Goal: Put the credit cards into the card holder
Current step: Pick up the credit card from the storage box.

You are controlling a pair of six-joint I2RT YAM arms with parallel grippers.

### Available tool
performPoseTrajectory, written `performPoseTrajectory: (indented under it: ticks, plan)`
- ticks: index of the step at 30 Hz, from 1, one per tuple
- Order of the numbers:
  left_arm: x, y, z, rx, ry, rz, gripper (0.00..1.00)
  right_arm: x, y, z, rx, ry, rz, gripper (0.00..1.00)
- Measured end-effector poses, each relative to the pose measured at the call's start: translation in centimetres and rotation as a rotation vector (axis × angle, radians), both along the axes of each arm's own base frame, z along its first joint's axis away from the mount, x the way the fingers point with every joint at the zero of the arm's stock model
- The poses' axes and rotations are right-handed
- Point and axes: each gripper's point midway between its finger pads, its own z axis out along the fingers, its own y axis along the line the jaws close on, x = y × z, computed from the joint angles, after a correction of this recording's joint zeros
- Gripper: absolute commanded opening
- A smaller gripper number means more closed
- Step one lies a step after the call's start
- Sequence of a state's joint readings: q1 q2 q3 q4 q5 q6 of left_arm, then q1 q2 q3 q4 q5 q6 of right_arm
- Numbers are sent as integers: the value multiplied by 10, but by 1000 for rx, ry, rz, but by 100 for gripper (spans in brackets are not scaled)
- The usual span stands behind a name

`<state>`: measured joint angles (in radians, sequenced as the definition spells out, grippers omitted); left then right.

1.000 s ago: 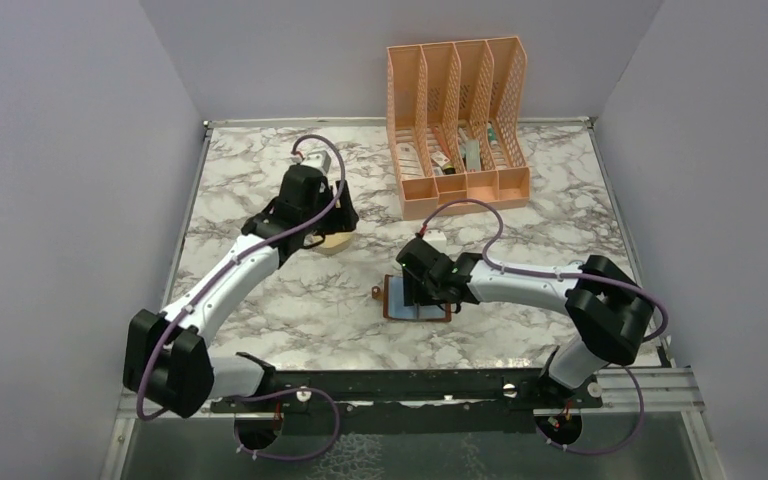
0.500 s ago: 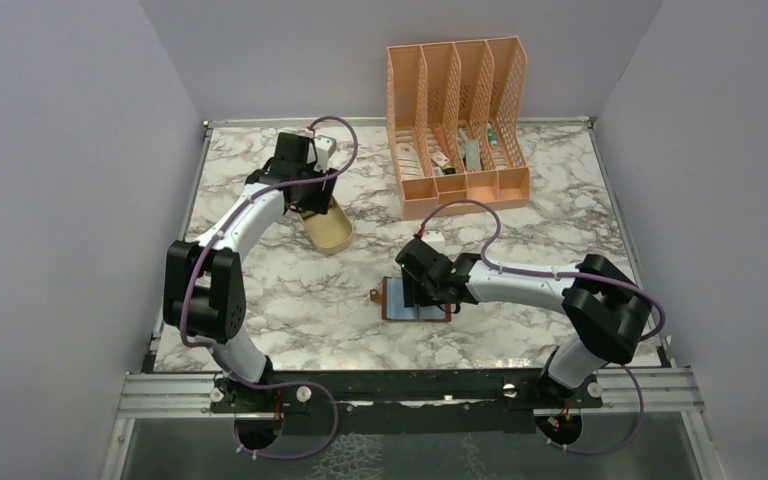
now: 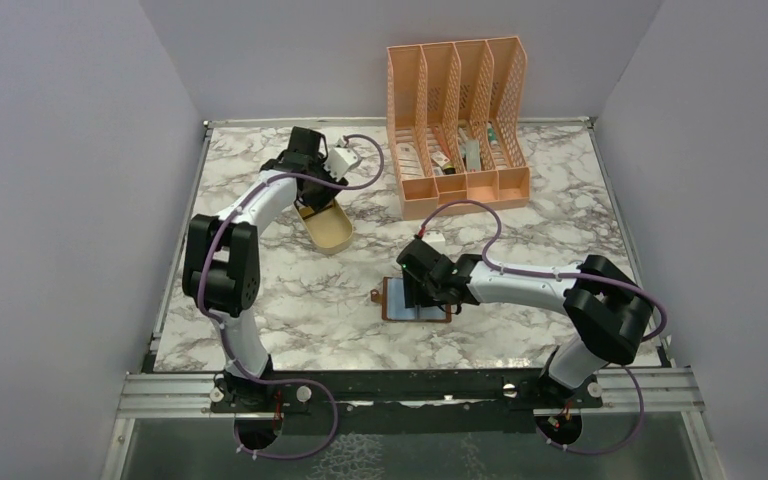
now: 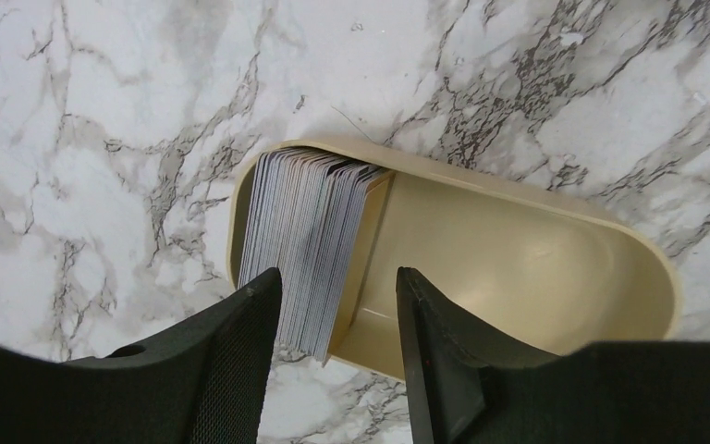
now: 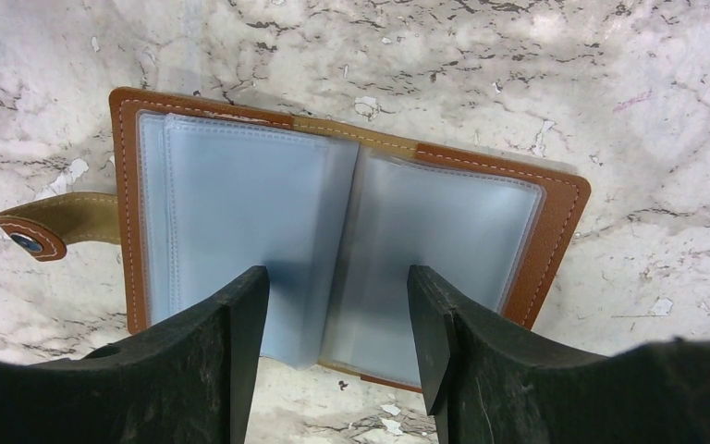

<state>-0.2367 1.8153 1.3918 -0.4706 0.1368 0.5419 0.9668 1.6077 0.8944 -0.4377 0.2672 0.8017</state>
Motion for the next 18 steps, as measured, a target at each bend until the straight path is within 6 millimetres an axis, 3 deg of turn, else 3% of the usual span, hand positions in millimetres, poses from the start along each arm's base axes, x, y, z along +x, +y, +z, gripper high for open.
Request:
performPoseTrajectory:
  ticks: [6, 18]
  plan:
    - [4, 7, -24, 83, 27, -58, 50, 0, 0, 0, -1, 1, 4, 57]
    - [15, 16, -23, 162, -35, -65, 42, 0, 0, 0, -5, 0, 12, 56]
